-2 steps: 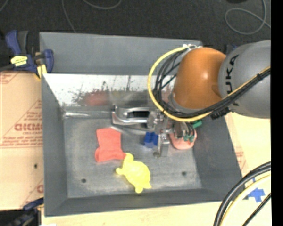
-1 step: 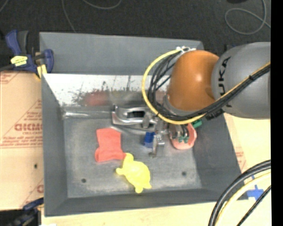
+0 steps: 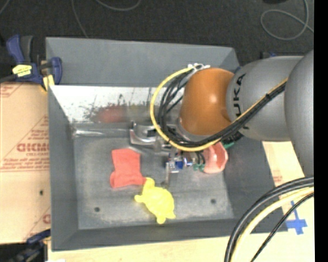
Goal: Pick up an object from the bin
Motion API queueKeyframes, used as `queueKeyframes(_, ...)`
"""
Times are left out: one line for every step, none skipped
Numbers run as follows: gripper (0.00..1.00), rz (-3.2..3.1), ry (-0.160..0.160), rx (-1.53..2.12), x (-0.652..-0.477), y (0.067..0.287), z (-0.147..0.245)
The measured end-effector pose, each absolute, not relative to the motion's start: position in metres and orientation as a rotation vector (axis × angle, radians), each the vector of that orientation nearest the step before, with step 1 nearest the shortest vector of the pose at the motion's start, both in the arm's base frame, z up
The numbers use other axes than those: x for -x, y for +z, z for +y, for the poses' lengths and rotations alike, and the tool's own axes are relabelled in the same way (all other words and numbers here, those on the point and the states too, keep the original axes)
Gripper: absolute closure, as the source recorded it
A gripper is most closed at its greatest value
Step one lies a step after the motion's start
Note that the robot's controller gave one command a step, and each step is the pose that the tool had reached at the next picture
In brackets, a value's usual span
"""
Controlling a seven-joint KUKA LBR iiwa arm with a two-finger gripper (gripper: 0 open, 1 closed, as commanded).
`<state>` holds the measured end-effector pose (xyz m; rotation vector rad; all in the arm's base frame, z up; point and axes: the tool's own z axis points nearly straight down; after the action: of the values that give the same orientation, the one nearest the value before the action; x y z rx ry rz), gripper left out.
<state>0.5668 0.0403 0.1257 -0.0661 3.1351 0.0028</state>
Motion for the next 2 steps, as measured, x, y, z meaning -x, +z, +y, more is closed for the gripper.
queueKeyframes(0.00, 3.133, -0.003, 0.010, -0.569, 0.109, 0.049)
queueKeyframes(0.00, 3.096, -0.002, 0.466, -0.567, 0.086, 0.081)
